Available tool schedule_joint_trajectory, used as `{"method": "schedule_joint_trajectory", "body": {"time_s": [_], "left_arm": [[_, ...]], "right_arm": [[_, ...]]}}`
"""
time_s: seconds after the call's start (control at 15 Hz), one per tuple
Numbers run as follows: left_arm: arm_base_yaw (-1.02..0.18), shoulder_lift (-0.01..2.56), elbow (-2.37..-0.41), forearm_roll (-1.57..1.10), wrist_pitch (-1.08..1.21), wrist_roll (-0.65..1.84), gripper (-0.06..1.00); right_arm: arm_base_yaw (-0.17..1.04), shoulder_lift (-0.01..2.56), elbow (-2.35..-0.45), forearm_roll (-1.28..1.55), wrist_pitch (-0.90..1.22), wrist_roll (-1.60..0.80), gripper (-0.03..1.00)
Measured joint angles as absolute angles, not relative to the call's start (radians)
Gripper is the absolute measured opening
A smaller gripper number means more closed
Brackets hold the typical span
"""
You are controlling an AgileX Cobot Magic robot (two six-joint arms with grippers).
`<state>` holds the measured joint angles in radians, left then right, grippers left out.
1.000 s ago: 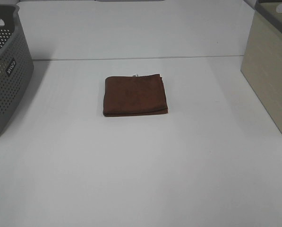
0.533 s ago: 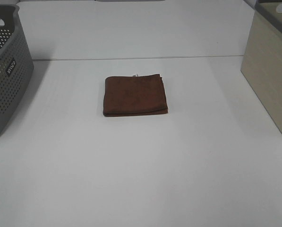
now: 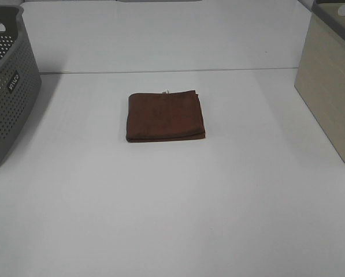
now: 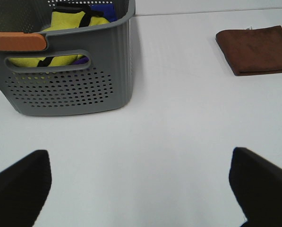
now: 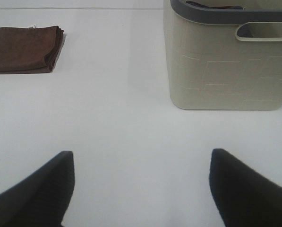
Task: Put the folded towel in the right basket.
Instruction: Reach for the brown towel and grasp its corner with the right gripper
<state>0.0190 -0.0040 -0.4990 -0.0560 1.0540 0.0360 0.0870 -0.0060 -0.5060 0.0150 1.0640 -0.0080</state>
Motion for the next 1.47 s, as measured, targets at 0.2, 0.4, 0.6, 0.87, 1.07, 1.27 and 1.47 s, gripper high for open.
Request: {"method": "schedule_joint_trajectory", "body": {"time_s": [0.2, 0.4, 0.6, 0.87, 1.07, 1.27, 1.47], "left_arm": [[0.019, -0.004, -0.499, -0.056, 1.054, 0.036, 0.97], [0.019, -0.004, -0.499, -0.056, 1.054, 0.036, 0.97], [0.019, -0.004, -0.499, -0.056, 1.054, 0.036, 0.97], [0.019, -0.004, -0.499, -0.056, 1.054, 0.036, 0.97], [0.019, -0.004, -0.499, -0.056, 1.054, 0.036, 0.97], [0.019, -0.004, -0.499, -0.056, 1.054, 0.036, 0.97], [0.019, -0.004, -0.499, -0.056, 1.054, 0.036, 0.97]], "right_arm": [[0.087, -0.006, -0.506, 0.015, 1.064, -0.008, 0.75], [0.087, -0.006, -0.506, 0.015, 1.064, -0.008, 0.75], [0.087, -0.006, -0.506, 0.015, 1.064, -0.008, 0.75], [0.087, -0.006, -0.506, 0.015, 1.064, -0.008, 0.75], [0.087, -0.006, -0.506, 0.015, 1.064, -0.008, 0.75], [0.087, -0.006, -0.506, 0.015, 1.064, -0.008, 0.75], [0.087, -0.006, -0.506, 0.015, 1.064, -0.008, 0.75]]}}
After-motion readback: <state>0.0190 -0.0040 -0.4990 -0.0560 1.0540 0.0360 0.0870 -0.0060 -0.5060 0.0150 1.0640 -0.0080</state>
